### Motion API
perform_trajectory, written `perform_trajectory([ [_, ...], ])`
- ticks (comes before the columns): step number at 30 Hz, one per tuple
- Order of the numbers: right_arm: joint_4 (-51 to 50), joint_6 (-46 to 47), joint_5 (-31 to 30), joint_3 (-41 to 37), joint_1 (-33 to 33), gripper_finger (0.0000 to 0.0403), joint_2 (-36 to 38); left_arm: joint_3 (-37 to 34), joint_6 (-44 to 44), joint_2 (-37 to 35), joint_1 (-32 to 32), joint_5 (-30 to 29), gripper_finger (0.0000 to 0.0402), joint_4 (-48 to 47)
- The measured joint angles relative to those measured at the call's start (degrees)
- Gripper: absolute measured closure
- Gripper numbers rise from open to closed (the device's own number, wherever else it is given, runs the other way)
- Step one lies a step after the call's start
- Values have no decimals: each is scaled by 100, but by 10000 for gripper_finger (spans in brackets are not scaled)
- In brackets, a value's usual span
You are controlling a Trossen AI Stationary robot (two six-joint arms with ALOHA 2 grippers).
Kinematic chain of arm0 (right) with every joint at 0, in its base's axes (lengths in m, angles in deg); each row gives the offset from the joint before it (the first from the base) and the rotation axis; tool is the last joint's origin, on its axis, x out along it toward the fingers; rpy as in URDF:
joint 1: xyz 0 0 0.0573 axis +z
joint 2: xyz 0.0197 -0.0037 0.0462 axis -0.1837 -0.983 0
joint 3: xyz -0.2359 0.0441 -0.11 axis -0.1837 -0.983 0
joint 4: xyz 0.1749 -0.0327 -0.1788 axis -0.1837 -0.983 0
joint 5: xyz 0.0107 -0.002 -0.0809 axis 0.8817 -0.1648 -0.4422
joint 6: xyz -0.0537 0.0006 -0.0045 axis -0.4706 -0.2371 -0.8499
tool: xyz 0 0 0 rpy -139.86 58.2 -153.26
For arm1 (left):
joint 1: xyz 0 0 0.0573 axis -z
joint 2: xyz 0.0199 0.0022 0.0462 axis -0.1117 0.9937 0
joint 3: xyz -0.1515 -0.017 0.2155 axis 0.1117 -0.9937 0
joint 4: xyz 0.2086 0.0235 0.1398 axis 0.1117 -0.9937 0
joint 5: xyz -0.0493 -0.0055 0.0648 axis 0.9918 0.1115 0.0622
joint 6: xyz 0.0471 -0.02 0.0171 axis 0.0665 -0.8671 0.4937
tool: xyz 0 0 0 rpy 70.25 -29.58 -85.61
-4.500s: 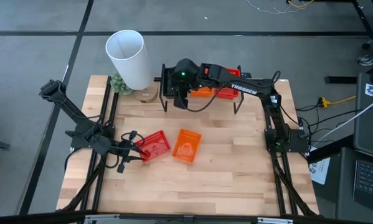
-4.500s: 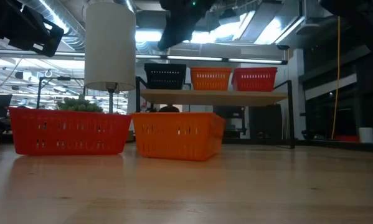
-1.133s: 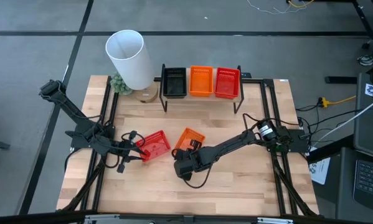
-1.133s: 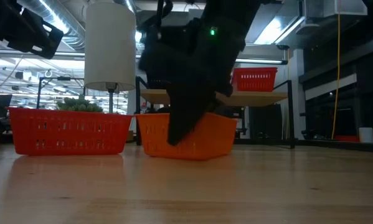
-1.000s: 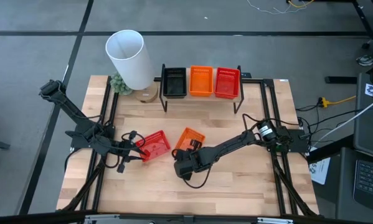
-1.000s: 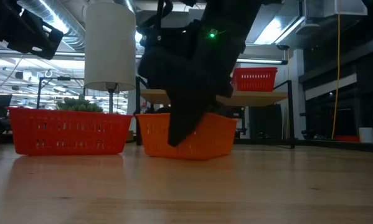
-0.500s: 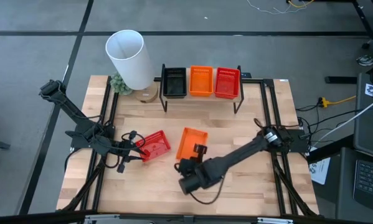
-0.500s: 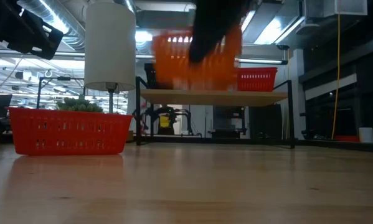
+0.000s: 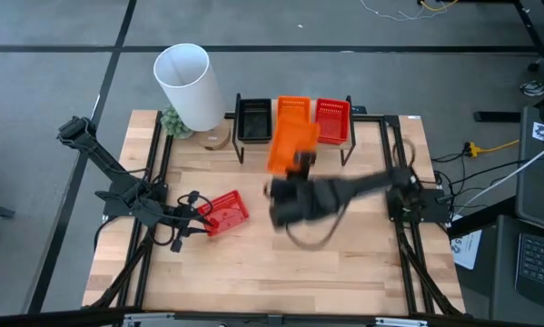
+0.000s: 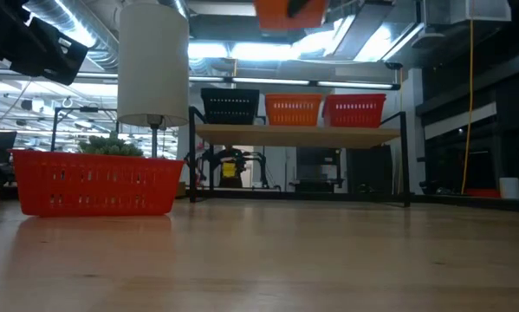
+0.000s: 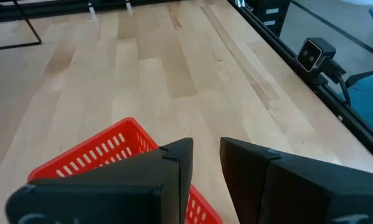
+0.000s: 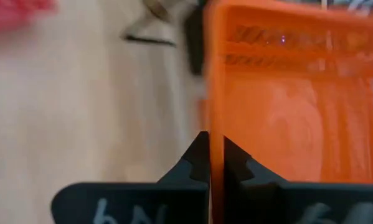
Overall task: Stack baskets on shelf by color
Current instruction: Stack the orange bin on top of the stacked orange bins on the shelf
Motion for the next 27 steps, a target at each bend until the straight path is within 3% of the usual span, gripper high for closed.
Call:
perform_trajectory([
  [3, -28, -538, 344, -144, -625, 403, 371, 0, 3, 1, 0, -1, 327, 1],
  [7, 88, -1644, 1539, -496, -1504, 403, 736, 0, 4, 1, -2, -15, 327, 1],
  [11, 823, -2452, 2560, -1139, -2255, 403, 1073, 0, 7, 1, 0, -17, 327, 0],
  [17, 2141, -3458, 3170, -1976, -3005, 403, 1515, 0, 7, 1, 0, -51, 327, -1],
  [23, 2557, -3678, 4419, -2101, -3532, 403, 1785, 0, 45, 1, -2, -52, 327, -1],
  [27, 2486, -3539, 4717, -2108, -3709, 403, 1645, 0, 50, 1, -2, -52, 327, -1],
])
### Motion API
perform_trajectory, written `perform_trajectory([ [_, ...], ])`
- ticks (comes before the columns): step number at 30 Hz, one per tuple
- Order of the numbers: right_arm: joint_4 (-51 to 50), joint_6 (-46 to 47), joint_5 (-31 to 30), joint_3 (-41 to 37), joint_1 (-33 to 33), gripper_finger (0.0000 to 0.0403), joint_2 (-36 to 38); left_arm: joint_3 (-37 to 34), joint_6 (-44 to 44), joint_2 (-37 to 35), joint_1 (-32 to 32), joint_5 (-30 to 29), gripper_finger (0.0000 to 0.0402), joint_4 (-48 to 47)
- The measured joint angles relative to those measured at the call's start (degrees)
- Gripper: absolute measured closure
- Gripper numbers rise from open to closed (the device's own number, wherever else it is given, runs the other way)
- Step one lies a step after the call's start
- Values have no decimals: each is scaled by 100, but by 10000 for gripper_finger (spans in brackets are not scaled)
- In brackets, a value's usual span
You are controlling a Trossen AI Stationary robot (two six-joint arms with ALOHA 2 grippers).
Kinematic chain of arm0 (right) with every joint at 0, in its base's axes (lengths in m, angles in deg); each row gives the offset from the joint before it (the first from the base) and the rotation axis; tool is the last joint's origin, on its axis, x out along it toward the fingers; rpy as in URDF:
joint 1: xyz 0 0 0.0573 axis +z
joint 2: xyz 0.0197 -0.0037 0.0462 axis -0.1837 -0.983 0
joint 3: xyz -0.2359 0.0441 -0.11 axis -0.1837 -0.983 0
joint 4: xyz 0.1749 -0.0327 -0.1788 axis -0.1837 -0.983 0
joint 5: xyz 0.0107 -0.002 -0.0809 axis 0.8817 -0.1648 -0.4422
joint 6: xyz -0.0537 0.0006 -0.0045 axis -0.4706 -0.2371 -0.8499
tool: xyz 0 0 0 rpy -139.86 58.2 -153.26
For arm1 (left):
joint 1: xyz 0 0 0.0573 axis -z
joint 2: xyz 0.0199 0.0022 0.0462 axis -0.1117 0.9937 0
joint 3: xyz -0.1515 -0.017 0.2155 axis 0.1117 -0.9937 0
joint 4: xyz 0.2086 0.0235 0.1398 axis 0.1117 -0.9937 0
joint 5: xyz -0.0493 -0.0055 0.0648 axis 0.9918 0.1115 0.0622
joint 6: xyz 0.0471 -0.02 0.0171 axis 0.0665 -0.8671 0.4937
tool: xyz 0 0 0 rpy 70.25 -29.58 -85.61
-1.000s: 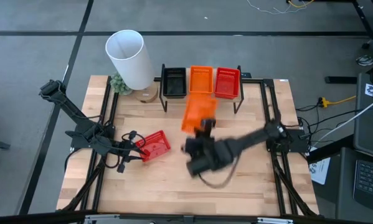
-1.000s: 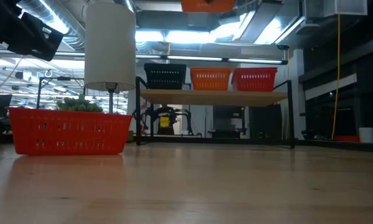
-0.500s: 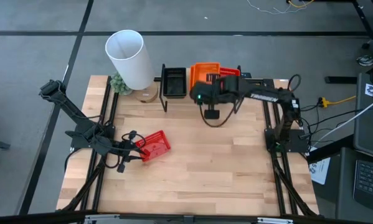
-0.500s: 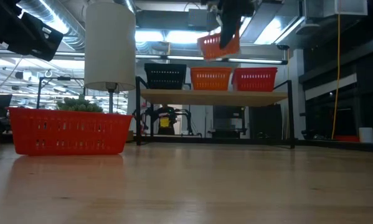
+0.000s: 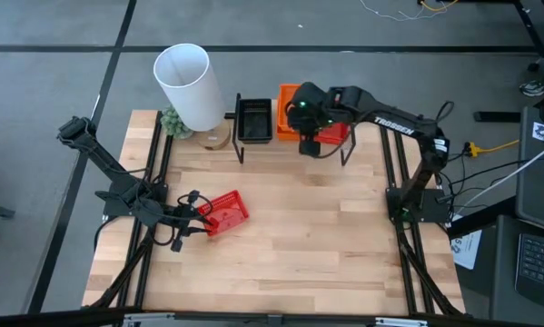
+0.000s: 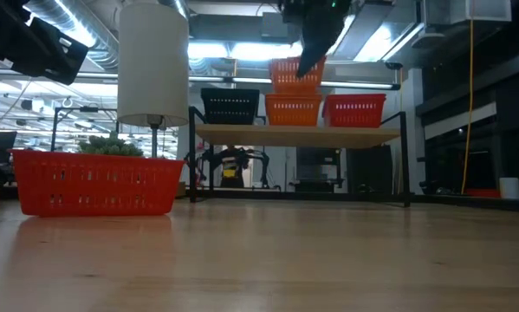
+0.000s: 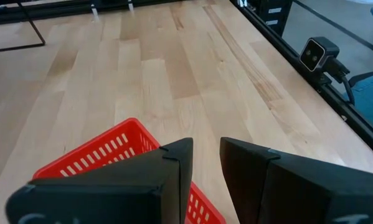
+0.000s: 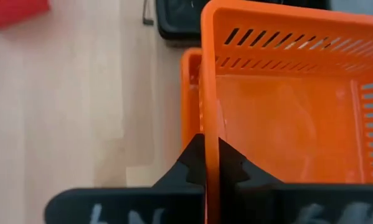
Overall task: Stack baskets on shelf by color
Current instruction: Stack the orange bin on top of the stacked orange bins on the shelf
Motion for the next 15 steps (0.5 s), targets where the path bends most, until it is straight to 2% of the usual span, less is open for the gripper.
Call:
perform_trajectory([
  [5, 367, -161, -23, -8, 5, 403, -101, 0, -7, 0, 0, 0, 327, 3],
  [15, 187, 6, 77, -4, 5, 403, -98, 0, -12, 0, 0, 2, 327, 2],
])
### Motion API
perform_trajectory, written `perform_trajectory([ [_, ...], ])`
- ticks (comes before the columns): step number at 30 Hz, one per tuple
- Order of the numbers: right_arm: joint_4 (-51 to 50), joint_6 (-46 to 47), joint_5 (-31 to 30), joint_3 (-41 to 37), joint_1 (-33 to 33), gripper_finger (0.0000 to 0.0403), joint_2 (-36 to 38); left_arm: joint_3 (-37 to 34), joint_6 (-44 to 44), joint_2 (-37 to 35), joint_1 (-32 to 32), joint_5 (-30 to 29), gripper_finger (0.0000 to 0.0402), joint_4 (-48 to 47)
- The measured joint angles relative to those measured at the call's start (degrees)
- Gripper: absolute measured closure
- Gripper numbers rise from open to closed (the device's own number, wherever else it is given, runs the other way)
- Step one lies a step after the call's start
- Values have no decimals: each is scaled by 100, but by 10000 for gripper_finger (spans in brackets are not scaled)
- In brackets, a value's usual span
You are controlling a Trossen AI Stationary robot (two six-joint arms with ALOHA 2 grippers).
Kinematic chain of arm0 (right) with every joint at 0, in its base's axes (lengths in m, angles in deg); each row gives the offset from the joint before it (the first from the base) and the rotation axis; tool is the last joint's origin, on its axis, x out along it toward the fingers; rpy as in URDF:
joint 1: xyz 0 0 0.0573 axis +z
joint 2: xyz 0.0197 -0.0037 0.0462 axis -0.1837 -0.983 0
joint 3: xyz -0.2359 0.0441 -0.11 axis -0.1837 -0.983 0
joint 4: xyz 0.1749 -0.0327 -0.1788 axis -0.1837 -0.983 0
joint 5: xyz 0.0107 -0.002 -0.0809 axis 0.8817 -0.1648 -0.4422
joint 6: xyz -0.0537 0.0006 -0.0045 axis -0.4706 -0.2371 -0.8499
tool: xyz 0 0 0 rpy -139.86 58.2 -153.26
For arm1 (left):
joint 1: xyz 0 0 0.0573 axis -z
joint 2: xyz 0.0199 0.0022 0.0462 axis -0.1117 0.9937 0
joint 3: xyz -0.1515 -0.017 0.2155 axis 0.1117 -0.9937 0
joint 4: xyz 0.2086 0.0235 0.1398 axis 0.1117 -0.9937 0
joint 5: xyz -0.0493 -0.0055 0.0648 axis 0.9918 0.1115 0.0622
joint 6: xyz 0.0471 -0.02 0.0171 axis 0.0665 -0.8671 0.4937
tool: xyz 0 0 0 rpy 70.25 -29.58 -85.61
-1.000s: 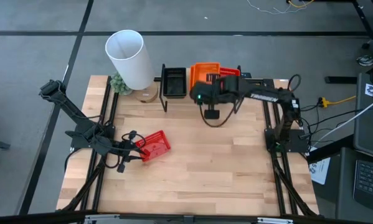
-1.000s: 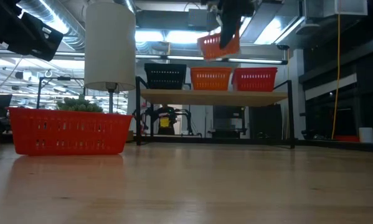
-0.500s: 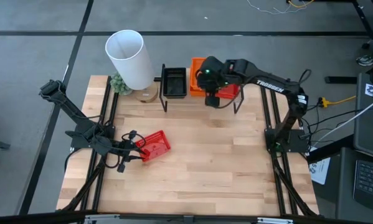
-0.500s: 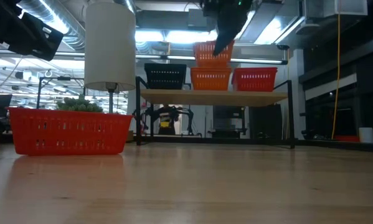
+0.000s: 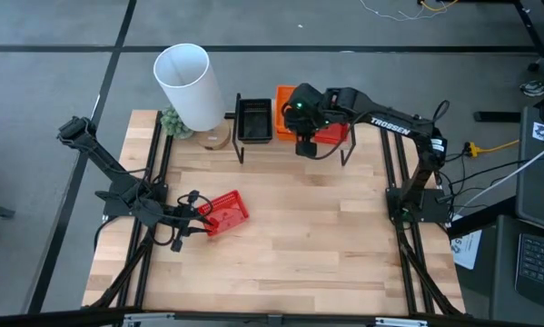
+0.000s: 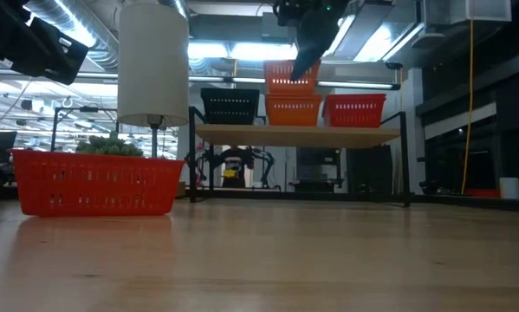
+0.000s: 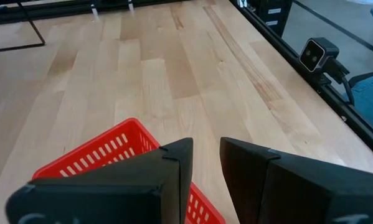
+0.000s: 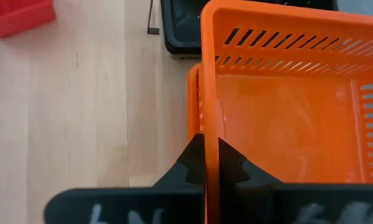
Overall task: Stack baskets on shelf by color
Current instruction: Stack the orange bin on top of the stacked orange bins on the shelf
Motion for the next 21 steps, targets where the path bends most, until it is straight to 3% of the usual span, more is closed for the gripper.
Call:
perform_trajectory([
  [7, 0, 225, 14, -1, 0, 390, 0, 0, -2, 0, 0, 0, 327, 2],
  [21, 87, 269, -456, 0, -37, 310, 0, 0, -3, 0, 0, 1, 327, 2],
])
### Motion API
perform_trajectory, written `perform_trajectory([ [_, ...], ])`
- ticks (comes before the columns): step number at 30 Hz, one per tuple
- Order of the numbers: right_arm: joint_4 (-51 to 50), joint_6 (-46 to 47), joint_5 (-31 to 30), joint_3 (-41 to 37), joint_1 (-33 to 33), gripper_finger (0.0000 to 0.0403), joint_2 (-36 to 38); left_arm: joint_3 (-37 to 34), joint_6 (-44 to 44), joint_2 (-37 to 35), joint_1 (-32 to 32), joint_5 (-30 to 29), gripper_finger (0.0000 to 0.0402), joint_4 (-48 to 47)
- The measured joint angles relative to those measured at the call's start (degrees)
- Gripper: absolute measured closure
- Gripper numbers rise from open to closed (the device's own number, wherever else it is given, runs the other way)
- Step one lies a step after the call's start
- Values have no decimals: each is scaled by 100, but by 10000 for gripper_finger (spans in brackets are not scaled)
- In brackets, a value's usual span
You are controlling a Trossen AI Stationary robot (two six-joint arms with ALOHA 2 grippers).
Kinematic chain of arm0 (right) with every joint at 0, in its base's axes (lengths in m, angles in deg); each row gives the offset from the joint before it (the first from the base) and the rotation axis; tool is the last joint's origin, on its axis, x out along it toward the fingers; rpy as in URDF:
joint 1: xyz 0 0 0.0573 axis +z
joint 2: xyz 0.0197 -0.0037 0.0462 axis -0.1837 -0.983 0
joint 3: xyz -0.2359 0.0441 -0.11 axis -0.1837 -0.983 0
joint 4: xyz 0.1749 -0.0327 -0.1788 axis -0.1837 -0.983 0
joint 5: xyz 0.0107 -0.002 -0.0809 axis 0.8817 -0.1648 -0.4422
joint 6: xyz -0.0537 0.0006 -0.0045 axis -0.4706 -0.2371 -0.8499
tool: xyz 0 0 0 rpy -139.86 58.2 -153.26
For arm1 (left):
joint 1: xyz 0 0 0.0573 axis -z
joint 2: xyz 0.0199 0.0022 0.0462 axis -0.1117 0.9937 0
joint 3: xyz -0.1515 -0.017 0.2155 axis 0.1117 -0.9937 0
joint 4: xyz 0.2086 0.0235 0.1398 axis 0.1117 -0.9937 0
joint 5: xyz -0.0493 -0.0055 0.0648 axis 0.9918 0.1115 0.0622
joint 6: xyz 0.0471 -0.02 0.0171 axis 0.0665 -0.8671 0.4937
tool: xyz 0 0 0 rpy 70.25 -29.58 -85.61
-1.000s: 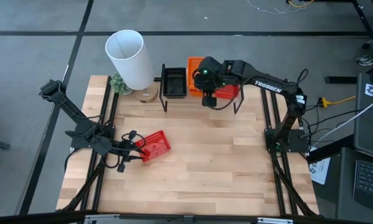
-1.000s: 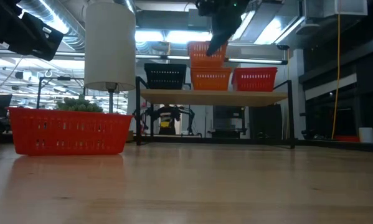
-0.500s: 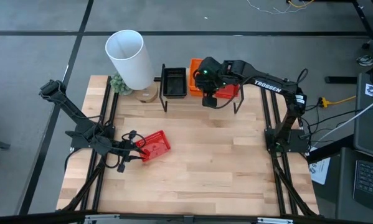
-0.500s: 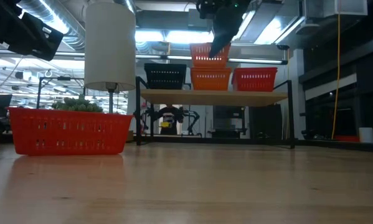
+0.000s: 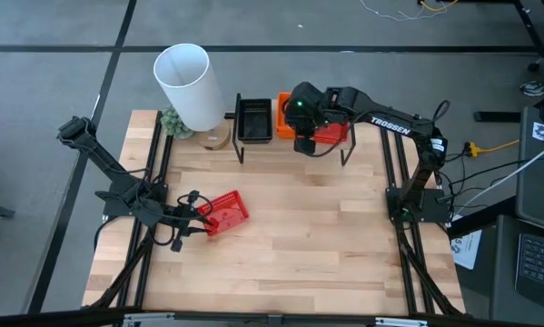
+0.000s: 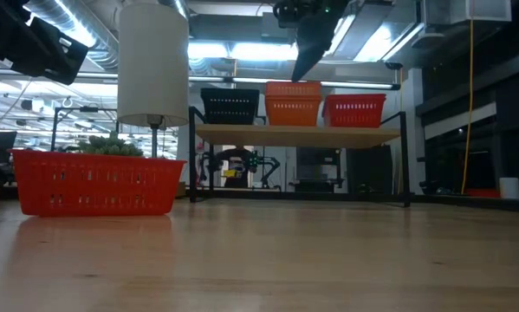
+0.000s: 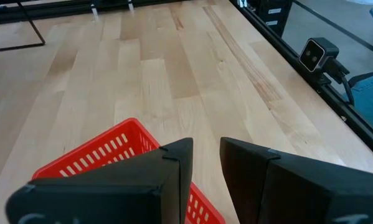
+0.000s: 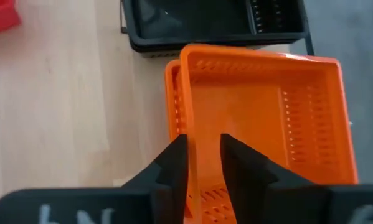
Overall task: Stack baskets on shelf by color
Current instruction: Stack the orange bin on top of the stacked orange bins on the shelf, then stack the red bin on top of the stacked red bins on the shelf
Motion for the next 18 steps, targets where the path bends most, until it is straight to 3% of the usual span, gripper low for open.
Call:
perform_trajectory([
  [6, -24, 486, 543, 69, 167, 301, 93, 0, 0, 0, 0, 1, 327, 0],
  [11, -216, 1810, 858, 103, 554, 301, 188, 0, -31, 0, 2, 2, 327, -2],
  [15, -1037, 2530, 1778, 104, 998, 301, 188, 0, -549, -4, 0, 233, 327, -214],
  [18, -1921, 2958, 2032, 103, 1448, 301, 188, 0, -1135, -3, 5, 470, 327, -867],
])
